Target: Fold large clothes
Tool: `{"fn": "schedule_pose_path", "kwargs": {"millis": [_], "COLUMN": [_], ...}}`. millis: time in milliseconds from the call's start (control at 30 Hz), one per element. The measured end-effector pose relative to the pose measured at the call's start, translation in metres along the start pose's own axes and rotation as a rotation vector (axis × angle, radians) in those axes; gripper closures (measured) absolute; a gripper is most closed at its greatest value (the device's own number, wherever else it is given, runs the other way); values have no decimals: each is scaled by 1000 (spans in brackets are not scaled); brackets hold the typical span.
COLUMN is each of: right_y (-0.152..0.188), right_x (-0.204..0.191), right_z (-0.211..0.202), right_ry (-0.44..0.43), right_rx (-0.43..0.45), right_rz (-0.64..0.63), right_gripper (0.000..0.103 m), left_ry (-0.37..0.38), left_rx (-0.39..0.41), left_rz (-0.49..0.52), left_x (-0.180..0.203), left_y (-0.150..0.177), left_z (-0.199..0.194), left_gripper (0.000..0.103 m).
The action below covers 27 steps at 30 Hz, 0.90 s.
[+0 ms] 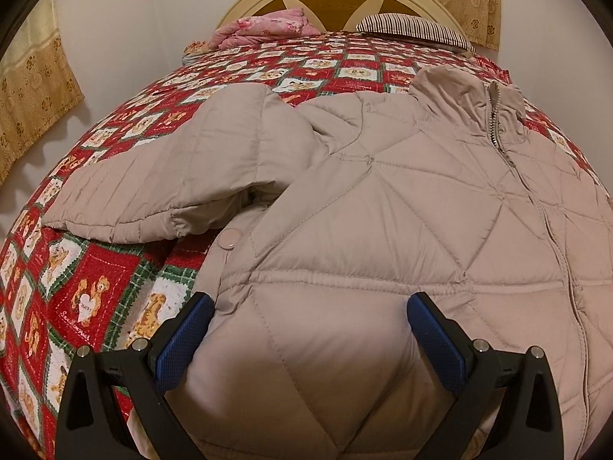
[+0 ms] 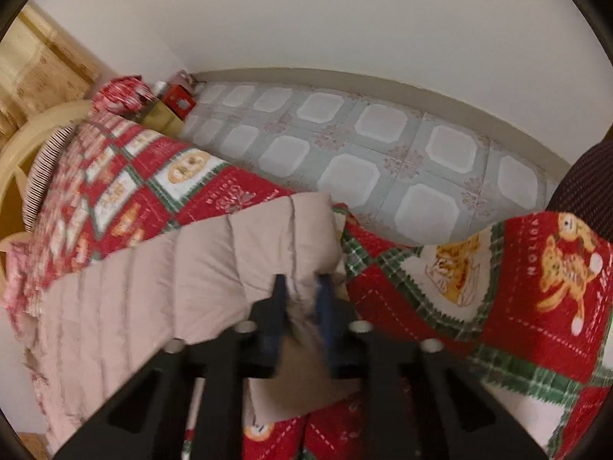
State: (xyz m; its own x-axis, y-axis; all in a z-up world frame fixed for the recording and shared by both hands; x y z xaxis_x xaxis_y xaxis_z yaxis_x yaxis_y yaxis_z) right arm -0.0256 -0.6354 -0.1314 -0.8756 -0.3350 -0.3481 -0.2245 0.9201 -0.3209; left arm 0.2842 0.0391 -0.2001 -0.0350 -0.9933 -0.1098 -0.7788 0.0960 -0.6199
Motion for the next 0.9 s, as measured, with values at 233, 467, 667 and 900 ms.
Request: {"fn": "schedule_pose_path", "kwargs": {"millis": [233,467,667,900], "right_y": [4,63,175,304], "right_x": [-43,-163,-288,-386], "right_z": [-51,-120,-133,-71], "right_ry": [-76,-171,-307,-413], "right_rx": [139,247,221,44], "right_rz": [-63,-325,-592,-762], "right_gripper": [93,93,93,93], "left_ry": [2,2,9,27], "left_rx": [3,4,8,11], "left_rz": [-2,-2,-8,-21], "left_x": [0,0,-2,-4], "left_y": [0,0,0,0], "left_z": [1,1,0,-1], "left_gripper": [1,1,1,1]}}
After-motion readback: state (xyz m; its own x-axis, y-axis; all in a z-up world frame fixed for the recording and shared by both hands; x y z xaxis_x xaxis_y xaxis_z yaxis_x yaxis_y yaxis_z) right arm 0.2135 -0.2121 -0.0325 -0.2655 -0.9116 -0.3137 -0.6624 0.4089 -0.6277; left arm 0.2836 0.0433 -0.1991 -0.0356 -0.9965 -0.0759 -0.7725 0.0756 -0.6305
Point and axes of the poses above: each gripper's, at about its wrist camera, not at the fingertips, and z roughly the way its jaws point, x to its right, y to its underside, the point moved 5 cm from there along z, roughly the way its jaws point, and after that the axes turned 5 degrees about z, right-handed, at the moved point
